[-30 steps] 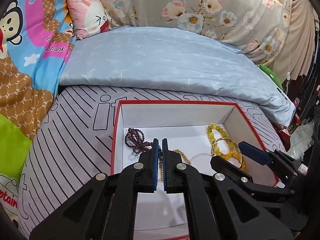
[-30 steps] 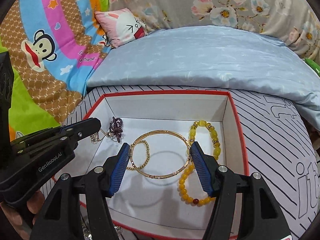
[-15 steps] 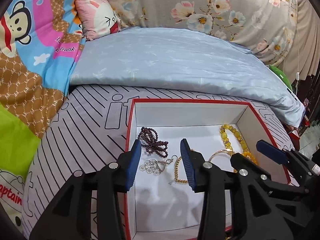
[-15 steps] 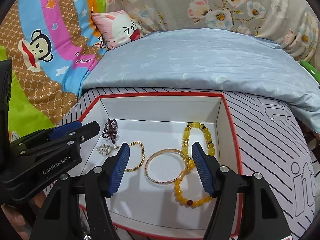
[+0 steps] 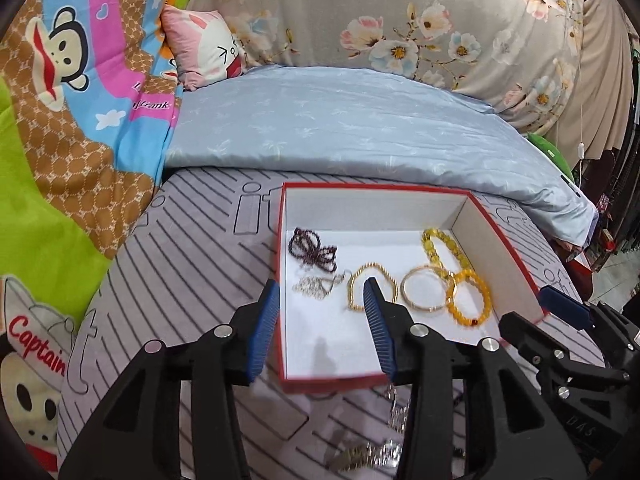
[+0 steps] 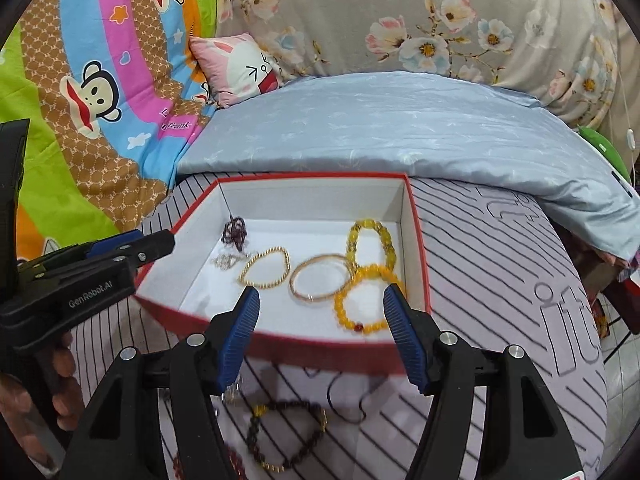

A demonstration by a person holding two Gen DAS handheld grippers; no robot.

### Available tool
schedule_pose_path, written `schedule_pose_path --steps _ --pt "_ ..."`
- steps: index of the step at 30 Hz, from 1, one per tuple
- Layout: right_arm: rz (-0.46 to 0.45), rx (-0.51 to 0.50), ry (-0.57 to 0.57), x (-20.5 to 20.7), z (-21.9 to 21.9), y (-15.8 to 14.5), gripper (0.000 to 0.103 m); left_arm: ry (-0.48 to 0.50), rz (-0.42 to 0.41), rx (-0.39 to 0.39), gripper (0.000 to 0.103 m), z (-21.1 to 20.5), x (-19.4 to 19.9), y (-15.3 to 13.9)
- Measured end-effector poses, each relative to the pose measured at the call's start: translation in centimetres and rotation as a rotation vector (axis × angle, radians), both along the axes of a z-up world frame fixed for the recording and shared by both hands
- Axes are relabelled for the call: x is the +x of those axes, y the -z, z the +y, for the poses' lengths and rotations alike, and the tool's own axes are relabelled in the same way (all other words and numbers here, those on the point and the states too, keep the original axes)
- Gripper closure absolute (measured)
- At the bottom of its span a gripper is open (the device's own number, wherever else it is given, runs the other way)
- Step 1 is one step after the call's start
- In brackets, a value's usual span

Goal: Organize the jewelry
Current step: 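Withdraw both open tools from the box toward the remaining jewelry, then grasp the red beaded bracelet with the left tool while the right tool grasps the dark bead bracelet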

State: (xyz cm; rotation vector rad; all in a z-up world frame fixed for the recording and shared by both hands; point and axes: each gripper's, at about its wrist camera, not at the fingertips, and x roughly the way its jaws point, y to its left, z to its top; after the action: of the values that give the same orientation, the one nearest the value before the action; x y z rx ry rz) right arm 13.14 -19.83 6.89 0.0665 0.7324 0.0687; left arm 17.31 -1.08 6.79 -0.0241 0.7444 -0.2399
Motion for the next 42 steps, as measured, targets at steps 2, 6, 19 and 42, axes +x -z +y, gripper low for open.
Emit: schedule_pose_path --steps 2,6,19,42 --pt "0.004 -0.015 0.009 -1.1 -0.1 0.4 0.041 -0.004 0.01 0.005 0.056 0.4 -1.2 0.4" --pt "0.033 -0.013 0.025 -3.7 -0.5 1.4 0.041 -0.009 0.033 0.0 0.049 1.0 -3.4 1.6" --pt "0.121 0.02 0.03 -9.6 -0.3 4.6 0.041 0.014 0.131 -0.016 0.049 0.9 -10.2 5.3" --pt "0.168 0.063 0.019 -7.8 0.0 5.7 0.061 0.052 0.127 0.113 0.095 -0.9 -11.5 7.4"
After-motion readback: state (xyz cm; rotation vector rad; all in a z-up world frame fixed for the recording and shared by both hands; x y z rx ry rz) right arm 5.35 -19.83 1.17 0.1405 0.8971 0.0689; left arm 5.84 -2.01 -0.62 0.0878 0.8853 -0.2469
